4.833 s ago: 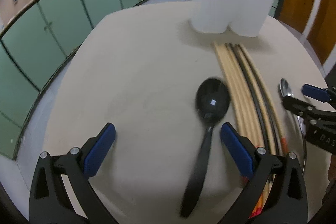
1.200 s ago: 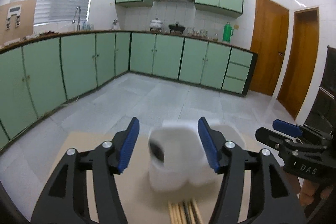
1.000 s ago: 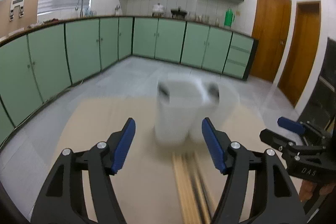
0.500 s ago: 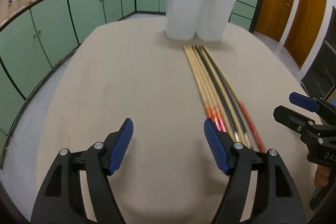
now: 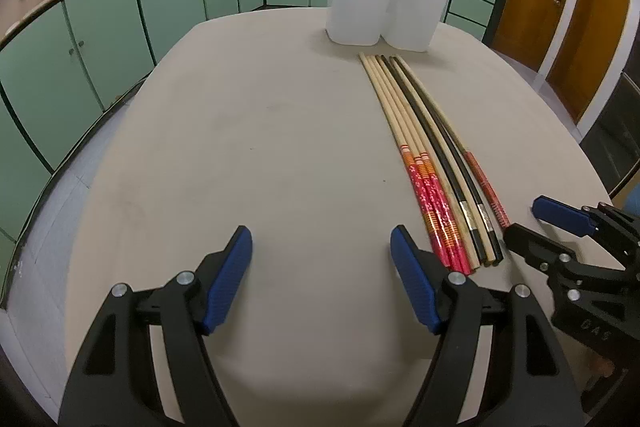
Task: Organize utensils
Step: 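Withdraw both open tools from the holder back toward the chopsticks, then grasp a red-patterned chopstick with the right tool while the left tool grasps another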
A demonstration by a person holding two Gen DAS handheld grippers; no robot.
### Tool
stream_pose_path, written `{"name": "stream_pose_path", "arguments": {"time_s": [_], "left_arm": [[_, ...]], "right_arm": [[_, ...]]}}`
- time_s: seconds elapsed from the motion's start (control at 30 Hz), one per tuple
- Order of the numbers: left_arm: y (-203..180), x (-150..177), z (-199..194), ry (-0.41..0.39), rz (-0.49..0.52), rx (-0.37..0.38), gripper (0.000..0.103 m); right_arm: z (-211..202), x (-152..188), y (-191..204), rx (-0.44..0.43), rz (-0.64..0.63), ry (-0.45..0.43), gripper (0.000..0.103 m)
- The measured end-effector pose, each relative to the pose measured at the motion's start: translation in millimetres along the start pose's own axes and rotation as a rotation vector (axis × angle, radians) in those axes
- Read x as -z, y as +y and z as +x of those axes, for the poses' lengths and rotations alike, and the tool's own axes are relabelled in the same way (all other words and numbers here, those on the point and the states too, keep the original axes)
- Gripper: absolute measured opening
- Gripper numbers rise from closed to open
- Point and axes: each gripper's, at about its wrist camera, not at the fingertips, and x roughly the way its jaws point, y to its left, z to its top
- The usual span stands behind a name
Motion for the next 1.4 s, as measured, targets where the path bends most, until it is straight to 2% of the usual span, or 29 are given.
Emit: {"name": "stream_pose_path", "arguments": {"time_s": [0.33, 0.47, 0.67, 0.97, 1.4], "left_arm": [[-5, 0, 0, -0.002, 0.011, -0.003, 0.071], [-9, 2, -2, -0.004, 0.019, 0.012, 0.071], [-17, 3, -4, 0.002, 0.035, 0.035, 0.071], [-31, 3, -3, 0.008, 0.070, 0.058, 0.071], [-37, 2, 5, 0.019, 0.088, 0.031, 0.071]], "right_arm": [[2, 1, 13, 0.037, -0.054, 0.006, 0.032], [3, 1, 17, 0.026, -0.074, 0.006, 0.010], [3, 0, 5, 0.008, -0.019, 0.003, 0.008], [-3, 3, -26, 0.054, 0.036, -0.004, 0.006], [-2, 3, -32, 0.038, 0.046, -0.002, 0.006]]}}
